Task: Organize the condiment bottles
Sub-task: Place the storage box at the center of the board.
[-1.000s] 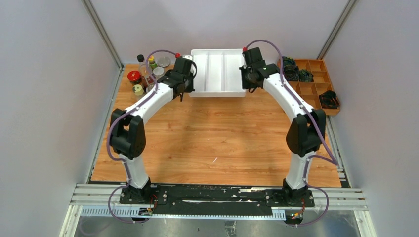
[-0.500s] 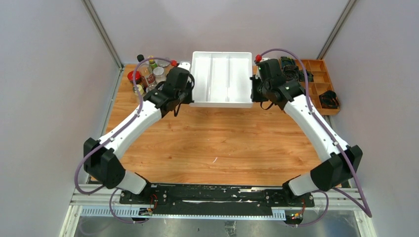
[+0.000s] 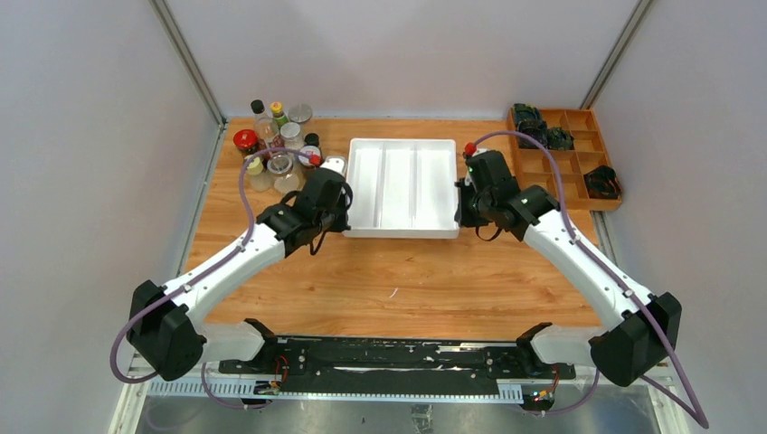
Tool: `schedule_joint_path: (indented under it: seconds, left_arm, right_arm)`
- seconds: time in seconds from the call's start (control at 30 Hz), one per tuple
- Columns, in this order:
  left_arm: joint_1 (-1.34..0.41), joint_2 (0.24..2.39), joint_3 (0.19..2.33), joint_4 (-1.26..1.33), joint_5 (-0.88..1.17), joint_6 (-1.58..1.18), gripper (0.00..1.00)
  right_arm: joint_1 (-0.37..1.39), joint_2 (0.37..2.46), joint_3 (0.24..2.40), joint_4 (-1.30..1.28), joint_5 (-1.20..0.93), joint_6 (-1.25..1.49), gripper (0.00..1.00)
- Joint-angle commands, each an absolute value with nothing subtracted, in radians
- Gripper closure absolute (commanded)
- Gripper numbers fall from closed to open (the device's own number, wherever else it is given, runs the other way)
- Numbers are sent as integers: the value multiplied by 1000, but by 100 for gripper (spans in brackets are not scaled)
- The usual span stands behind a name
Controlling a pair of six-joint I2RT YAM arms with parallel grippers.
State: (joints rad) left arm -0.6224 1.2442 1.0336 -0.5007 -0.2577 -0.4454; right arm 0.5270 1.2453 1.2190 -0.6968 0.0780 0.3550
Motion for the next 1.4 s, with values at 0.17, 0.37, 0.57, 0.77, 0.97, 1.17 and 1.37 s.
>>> schedule_joint_path:
  seconds: [0.17,0.37,0.57,0.77,0.97,1.17,1.37]
  left_arm:
    - [-654,1181,815,-353,-341,-403,100]
    - [-668,1215,756,-268,-338,-397,100]
    - [-673,1274,697,-199,-326,-406,100]
    - [-677,1330,668,-141,-312,-417,100]
    - [-679,1391,658,-103,-298,-421,100]
    - [-682,1442,653,-94,-290,-432,100]
    - [-686,1472,645,-94,-283,-447,97]
  right_arm:
    - [521,1220,970,-543,297,313,100]
    - [531,1251,856,-380,324,285,100]
    - [530,1301,812,-320,329,285,100]
    - [531,1346,790,-287,339,283,100]
    - [531,1372,757,-257,338,293,100]
    - [530,1391,723,-232,328,305,100]
    - [531,1417,707,-215,309,311,100]
